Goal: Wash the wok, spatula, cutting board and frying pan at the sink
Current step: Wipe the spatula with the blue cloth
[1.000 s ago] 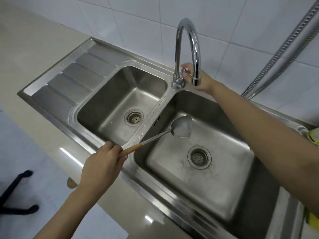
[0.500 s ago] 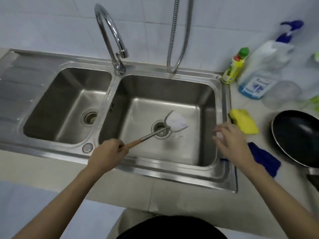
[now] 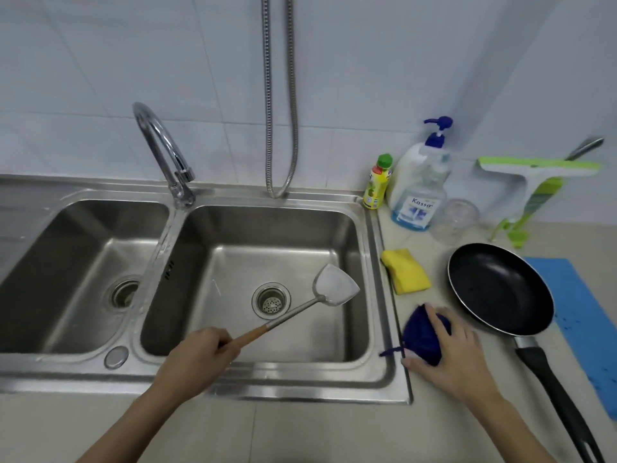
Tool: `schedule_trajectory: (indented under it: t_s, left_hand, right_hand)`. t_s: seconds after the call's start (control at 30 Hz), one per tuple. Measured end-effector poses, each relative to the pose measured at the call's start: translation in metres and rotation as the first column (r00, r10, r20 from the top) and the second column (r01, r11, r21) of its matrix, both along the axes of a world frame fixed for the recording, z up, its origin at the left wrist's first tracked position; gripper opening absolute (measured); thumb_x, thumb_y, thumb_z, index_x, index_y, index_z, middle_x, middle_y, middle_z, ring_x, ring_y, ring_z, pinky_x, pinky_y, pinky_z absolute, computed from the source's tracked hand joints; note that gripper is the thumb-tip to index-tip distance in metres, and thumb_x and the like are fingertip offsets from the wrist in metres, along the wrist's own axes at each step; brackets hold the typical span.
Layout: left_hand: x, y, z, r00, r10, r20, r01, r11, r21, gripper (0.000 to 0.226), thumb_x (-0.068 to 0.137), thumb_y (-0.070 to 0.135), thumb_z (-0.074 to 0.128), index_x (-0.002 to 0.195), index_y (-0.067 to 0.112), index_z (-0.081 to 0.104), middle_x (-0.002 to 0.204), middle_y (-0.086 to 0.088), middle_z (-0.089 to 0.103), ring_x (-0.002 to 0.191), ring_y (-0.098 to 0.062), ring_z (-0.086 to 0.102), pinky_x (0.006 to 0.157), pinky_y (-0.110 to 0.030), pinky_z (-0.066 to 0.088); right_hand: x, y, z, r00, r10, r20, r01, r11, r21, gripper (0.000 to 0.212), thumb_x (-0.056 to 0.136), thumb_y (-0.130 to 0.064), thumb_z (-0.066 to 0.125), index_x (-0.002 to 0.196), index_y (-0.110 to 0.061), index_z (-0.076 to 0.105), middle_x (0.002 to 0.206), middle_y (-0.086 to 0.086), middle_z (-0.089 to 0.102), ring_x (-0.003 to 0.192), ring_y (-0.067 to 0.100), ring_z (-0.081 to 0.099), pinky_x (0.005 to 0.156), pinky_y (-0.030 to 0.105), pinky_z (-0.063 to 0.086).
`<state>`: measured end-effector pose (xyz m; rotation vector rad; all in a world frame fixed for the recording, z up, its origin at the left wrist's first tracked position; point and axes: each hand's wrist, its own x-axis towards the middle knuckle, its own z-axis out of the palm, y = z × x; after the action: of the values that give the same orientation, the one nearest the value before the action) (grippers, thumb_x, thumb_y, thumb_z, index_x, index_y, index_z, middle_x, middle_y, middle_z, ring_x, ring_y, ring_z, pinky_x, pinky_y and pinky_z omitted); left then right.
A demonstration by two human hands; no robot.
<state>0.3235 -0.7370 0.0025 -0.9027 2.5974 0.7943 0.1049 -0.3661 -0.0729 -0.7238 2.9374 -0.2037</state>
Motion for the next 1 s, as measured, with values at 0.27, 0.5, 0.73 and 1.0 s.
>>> schedule_trajectory:
  t_s: [0.27, 0.5, 0.73, 1.0]
  left_hand:
    - [0.004, 0.003, 0.004, 0.999, 0.030, -0.019, -0.029, 0.999, 0.031, 0.023, 0.092, 0.033, 0.059, 0.078, 0.018, 0.067, 0.064, 0.003, 0.062, 0.060, -0.012, 0.059, 0.054, -0.026, 0.040]
    - [0.000, 0.007, 0.017, 0.990, 0.092, 0.108, -0.112, 0.973, 0.202, 0.018, 0.098, 0.031, 0.049, 0.095, 0.013, 0.050, 0.082, -0.004, 0.065, 0.056, -0.016, 0.056, 0.054, -0.032, 0.048]
    - [0.000, 0.009, 0.050, 0.984, 0.171, 0.050, -0.175, 0.875, 0.451, 0.018, 0.098, 0.032, 0.050, 0.098, 0.015, 0.056, 0.074, -0.003, 0.054, 0.050, -0.010, 0.037, 0.042, -0.022, 0.029]
    - [-0.017, 0.009, 0.079, 0.964, 0.252, -0.080, -0.192, 0.876, 0.441, 0.021, 0.099, 0.030, 0.046, 0.095, 0.012, 0.055, 0.071, -0.002, 0.051, 0.046, -0.007, 0.035, 0.041, -0.021, 0.029]
  right_hand:
    - [-0.023, -0.018, 0.001, 0.999, -0.011, 0.034, 0.013, 0.999, -0.032, 0.075, 0.067, -0.024, 0.080, 0.134, -0.011, 0.050, 0.104, 0.017, 0.056, 0.088, 0.040, 0.058, 0.069, 0.043, 0.049]
    - [0.004, -0.090, 0.031, 0.987, -0.067, 0.143, 0.134, 0.839, -0.527, 0.063, 0.072, -0.021, 0.080, 0.130, -0.019, 0.054, 0.113, 0.007, 0.060, 0.103, 0.023, 0.057, 0.082, 0.024, 0.038]
    - [-0.016, -0.189, 0.065, 0.984, 0.171, 0.052, -0.093, 0.740, -0.666, 0.066, 0.068, -0.028, 0.083, 0.128, -0.021, 0.057, 0.118, -0.001, 0.046, 0.105, 0.010, 0.047, 0.091, 0.016, 0.040]
    - [-0.051, -0.237, 0.051, 0.771, 0.572, -0.280, -0.623, 0.768, -0.148, 0.070, 0.092, -0.068, 0.023, 0.147, -0.025, 0.031, 0.146, 0.009, 0.035, 0.128, 0.025, 0.036, 0.103, 0.041, 0.033]
